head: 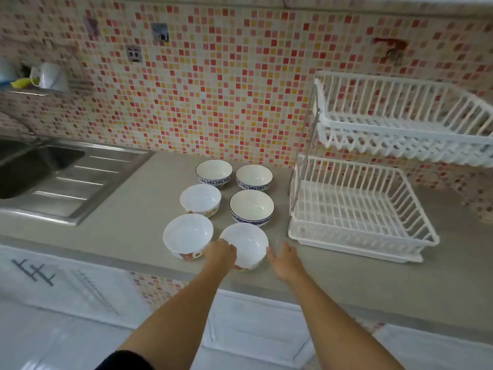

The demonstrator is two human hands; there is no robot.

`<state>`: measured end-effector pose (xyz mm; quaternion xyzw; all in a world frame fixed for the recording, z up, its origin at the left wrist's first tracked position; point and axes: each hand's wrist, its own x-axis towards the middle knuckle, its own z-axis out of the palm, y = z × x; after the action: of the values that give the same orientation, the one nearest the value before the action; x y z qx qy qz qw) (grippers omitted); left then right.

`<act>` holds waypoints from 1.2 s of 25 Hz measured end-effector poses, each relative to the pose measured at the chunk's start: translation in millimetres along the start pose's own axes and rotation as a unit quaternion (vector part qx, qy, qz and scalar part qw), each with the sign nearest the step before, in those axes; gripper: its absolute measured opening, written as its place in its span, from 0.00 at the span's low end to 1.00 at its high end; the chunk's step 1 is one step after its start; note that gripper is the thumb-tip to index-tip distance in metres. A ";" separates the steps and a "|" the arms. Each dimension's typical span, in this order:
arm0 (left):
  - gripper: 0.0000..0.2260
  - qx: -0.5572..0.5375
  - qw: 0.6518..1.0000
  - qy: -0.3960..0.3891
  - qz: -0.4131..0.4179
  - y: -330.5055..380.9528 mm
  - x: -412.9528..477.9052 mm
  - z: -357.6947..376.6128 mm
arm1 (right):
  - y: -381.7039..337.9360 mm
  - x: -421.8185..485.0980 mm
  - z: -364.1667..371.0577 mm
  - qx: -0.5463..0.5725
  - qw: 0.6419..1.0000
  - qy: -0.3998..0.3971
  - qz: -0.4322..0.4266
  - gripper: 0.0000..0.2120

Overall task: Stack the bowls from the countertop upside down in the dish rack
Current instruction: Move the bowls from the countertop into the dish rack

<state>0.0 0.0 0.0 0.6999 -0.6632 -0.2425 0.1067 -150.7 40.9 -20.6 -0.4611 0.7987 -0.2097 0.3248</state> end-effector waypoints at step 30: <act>0.21 -0.182 0.743 0.237 0.599 183.7 20.0 -223.8 | -140.7 -75.2 -277.6 -0.004 0.814 0.401 -0.421 0.23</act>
<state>-53.3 -76.1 274.9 0.1605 -0.8428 -0.0709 0.5088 -236.6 47.8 287.8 -0.6285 0.5868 -0.4891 -0.1462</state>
